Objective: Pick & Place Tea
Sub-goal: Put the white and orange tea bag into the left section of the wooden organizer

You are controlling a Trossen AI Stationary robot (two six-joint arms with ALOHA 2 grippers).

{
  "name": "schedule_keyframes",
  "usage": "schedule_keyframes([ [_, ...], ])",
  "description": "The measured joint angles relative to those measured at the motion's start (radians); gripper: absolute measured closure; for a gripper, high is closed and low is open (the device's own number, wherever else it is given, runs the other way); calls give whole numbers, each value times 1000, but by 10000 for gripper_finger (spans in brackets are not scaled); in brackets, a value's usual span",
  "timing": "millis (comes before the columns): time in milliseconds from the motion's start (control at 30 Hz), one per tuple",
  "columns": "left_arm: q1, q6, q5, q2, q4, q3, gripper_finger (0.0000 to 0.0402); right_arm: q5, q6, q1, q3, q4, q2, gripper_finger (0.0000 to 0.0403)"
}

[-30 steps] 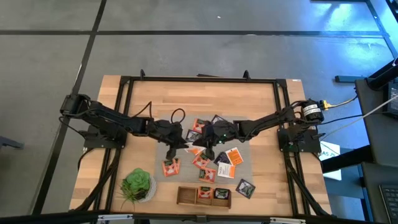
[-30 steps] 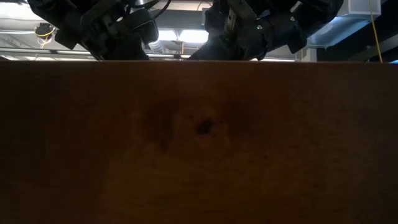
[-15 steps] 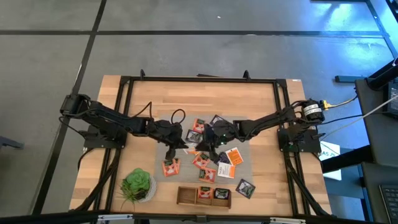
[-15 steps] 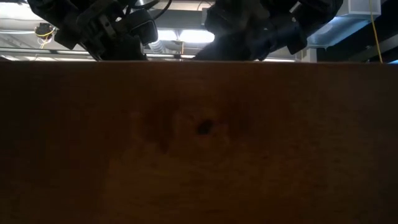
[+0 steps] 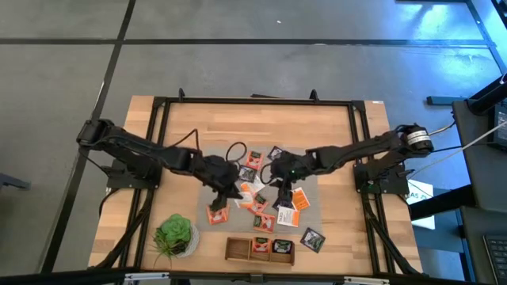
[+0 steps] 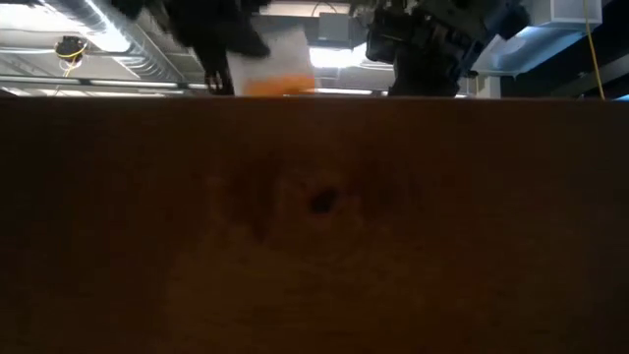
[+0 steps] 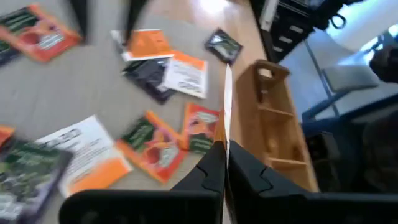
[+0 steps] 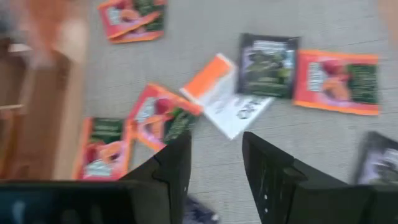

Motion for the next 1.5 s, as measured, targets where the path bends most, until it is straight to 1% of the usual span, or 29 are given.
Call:
schedule_keyframes([
  [67,-46,-6,-31,12,-64,47,398,42,-2,12,0,1,2,257],
  [133,-90,-13,-38,40,-82,83,398,69,-3,19,0,1,9,257],
  [367,-201,-162,-33,167,-95,156,398,76,0,22,-1,-10,13,257],
  [567,-254,-267,-30,297,-84,223,398,84,2,24,-1,-12,13,257],
  [800,-271,-280,-37,394,-84,269,398,86,19,35,-1,-10,13,257],
  [1133,-277,-262,-82,399,-101,269,398,86,28,66,-1,-10,13,257],
  [1367,-279,-270,-101,399,-191,269,398,85,56,72,-1,-9,13,257],
  [1500,-279,-270,-108,399,-189,269,398,86,56,72,-1,-9,13,257],
])
